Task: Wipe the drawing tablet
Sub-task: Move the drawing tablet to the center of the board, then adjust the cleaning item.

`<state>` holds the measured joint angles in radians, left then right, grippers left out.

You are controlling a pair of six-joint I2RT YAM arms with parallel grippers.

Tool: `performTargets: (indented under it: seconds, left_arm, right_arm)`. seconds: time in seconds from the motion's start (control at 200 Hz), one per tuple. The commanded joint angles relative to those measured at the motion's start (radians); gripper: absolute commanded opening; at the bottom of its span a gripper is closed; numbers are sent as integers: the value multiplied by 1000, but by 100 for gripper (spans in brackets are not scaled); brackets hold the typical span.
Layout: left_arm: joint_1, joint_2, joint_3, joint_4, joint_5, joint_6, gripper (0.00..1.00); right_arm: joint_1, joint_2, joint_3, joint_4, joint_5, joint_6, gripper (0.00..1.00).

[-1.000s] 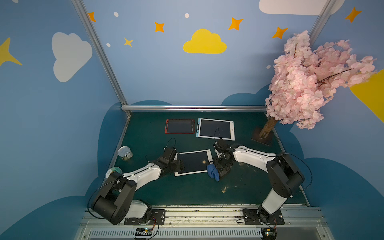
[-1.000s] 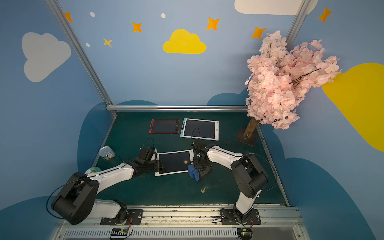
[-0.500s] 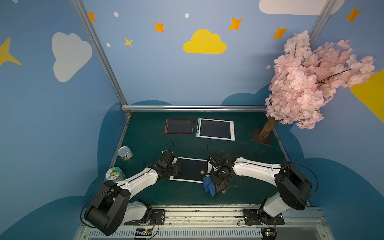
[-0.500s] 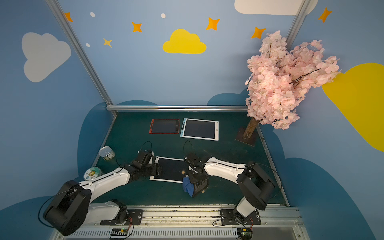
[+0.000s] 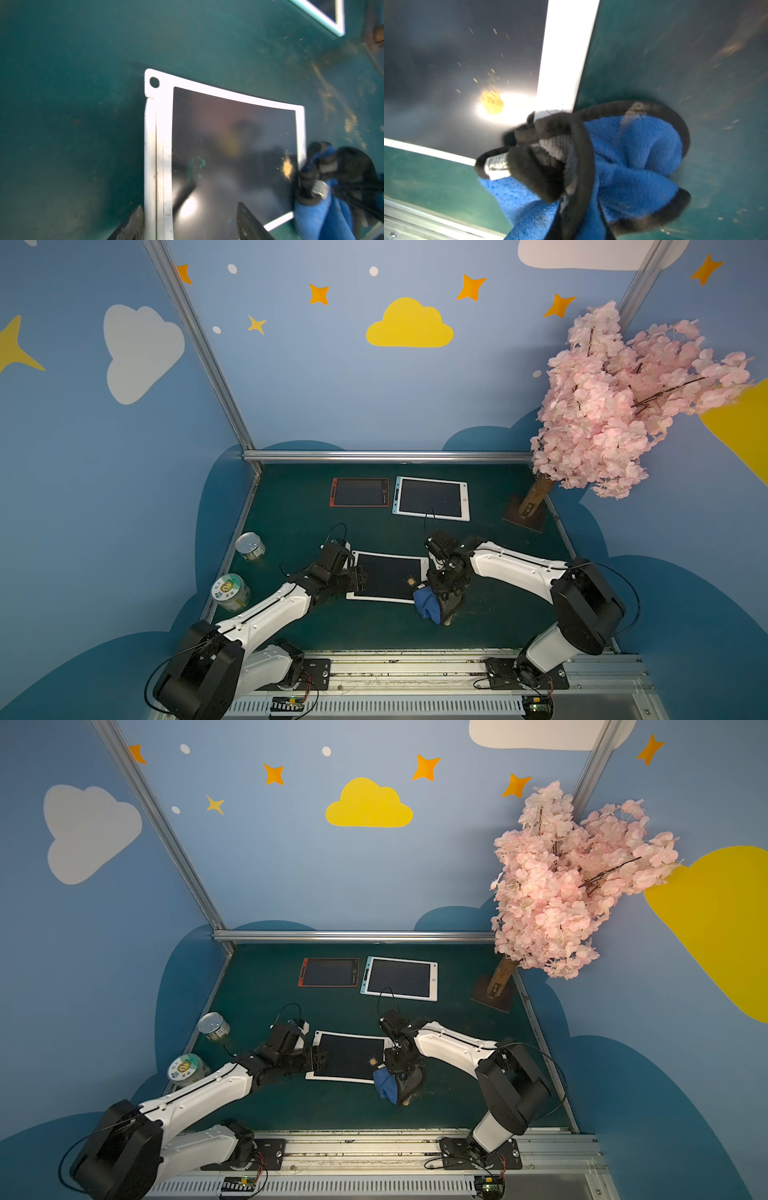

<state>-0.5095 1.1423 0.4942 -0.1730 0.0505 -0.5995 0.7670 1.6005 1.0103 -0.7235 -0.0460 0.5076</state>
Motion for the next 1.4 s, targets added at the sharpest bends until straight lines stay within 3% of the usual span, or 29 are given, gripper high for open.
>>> performTargets:
  seconds: [0.0,0.185,0.375,0.591,0.716,0.871,1.086,1.396]
  left_arm:
    - [-11,-24,3,-15,13,-9,69]
    - [-12,-31,-6,-27,-48,-10,70]
    - [-22,-68,-4,14,-34,12,68]
    - [-52,-113,21,231,123,51,68]
    - [-69,-46,60,377,159,-10,70]
    - [-135,147,179,491,222,-170,77]
    - [-271,311,309,674,153,-308,81]
    - [-311,466,441,781,245,-450,83]
  right_arm:
    - [-43,-65,40,-64,29,-62,0]
    - [-119,-146,48,-125,40,-101,0]
    - [-171,-266,56,-180,85,-109,0]
    - [-217,-386,98,-222,146,-128,0]
    - [-230,-481,34,-89,22,-125,0]
    - [-253,-611,-51,100,-160,-115,0]
    - [-285,-647,-18,196,-395,-103,0]
    - [-323,-669,-29,243,-517,-55,0]
